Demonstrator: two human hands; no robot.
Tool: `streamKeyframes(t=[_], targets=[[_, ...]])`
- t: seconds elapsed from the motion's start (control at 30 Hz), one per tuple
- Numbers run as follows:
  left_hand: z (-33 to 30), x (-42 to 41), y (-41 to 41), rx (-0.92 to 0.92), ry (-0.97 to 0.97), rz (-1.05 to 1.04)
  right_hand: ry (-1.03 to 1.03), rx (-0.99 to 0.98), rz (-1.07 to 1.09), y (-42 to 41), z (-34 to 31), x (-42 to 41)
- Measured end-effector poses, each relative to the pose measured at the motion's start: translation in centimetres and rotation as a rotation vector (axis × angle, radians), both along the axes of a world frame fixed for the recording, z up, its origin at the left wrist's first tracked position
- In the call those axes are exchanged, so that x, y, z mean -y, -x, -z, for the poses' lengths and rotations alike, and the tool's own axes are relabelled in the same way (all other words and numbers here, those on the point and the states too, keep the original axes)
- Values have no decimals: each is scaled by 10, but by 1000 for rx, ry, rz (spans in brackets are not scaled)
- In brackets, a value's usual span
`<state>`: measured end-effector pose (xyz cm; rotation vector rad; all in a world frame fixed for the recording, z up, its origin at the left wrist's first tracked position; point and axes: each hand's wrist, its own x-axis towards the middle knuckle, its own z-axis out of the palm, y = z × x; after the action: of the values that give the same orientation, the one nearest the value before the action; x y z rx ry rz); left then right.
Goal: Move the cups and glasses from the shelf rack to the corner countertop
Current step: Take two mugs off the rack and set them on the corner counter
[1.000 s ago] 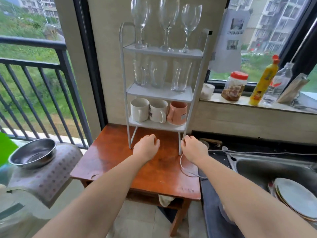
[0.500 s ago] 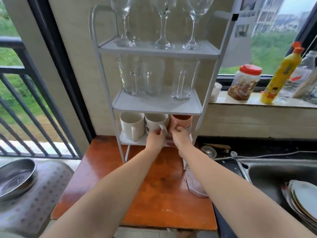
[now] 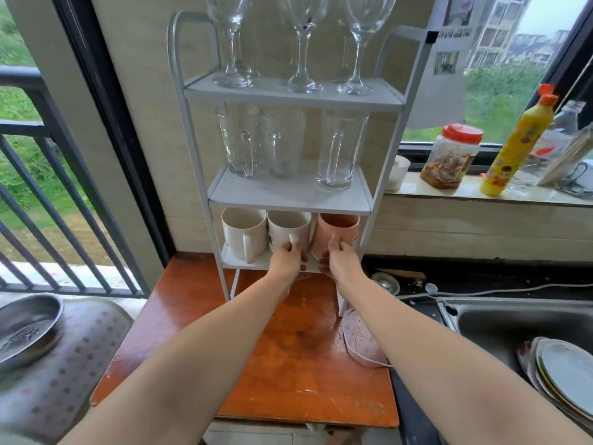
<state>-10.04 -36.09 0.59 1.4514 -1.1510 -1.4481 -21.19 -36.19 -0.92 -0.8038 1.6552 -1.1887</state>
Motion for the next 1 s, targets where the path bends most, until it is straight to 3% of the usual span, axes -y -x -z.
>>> streamKeyframes(t=[0.23, 0.47, 0.73, 1.0], targets=[[-13, -29, -24, 126, 111, -59, 43, -6, -101, 13, -11, -33], [-14, -76, -43, 74, 147, -115, 120, 0, -171, 8, -9, -67], [-16, -118, -43, 109, 179, -98, 144, 42, -124, 23, -9, -113], [-7, -157, -11, 92, 131, 56, 155, 27, 106, 66, 5, -191]])
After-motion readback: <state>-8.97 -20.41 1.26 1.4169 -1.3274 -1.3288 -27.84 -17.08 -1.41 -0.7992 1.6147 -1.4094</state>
